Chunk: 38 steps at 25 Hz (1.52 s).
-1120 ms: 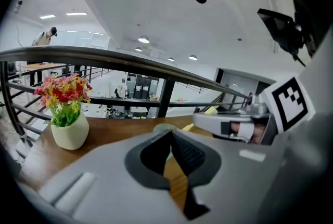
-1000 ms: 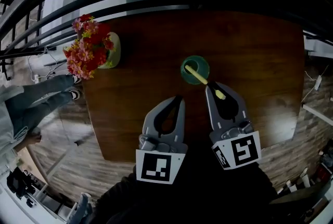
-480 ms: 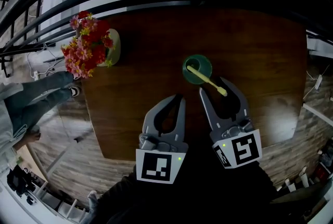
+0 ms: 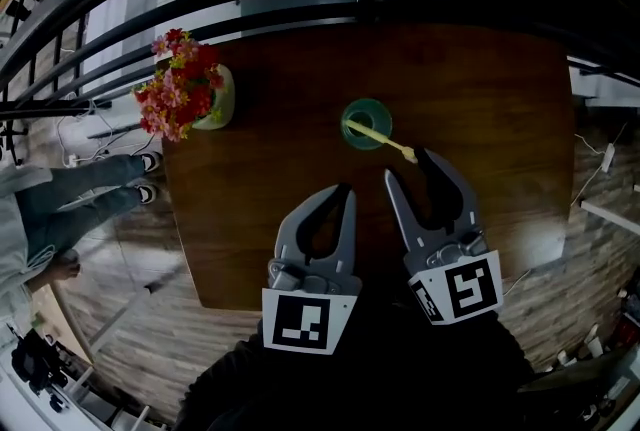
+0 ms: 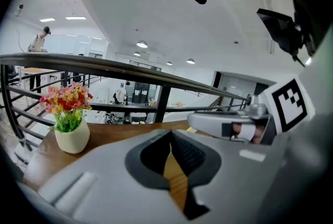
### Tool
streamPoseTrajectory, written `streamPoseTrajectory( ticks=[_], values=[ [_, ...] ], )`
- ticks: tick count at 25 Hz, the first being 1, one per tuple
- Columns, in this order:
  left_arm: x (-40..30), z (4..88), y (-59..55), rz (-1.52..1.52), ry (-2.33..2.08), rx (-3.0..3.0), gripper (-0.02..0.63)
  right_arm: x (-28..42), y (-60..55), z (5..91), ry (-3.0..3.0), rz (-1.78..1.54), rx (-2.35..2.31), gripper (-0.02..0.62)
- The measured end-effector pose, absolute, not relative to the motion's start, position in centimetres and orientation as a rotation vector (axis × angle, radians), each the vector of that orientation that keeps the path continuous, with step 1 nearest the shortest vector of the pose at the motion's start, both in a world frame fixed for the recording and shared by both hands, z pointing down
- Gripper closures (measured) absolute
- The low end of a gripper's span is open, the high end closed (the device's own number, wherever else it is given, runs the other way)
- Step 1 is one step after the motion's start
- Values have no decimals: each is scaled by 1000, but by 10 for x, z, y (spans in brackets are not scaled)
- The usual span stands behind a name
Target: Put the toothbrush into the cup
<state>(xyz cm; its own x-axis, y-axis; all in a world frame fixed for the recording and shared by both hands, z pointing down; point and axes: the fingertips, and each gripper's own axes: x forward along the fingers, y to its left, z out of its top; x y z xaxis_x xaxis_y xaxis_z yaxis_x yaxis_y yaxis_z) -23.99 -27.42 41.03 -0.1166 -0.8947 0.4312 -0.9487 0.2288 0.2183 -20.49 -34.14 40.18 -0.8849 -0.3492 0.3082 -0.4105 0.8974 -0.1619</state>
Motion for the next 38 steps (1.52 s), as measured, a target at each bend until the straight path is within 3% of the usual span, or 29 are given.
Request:
streamPoseTrajectory(
  ticks=[9, 21, 38],
  values=[
    [-215, 363, -250, 130, -2103, 1775, 597, -172, -306, 352, -2876, 267, 601, 440],
    [-178, 292, -211, 102, -2241, 1937, 598, -126, -249, 290, -3021, 222, 670, 595],
    [-177, 274, -194, 72, -2280, 2003, 598, -124, -230, 272, -3057, 184, 671, 597]
  ],
)
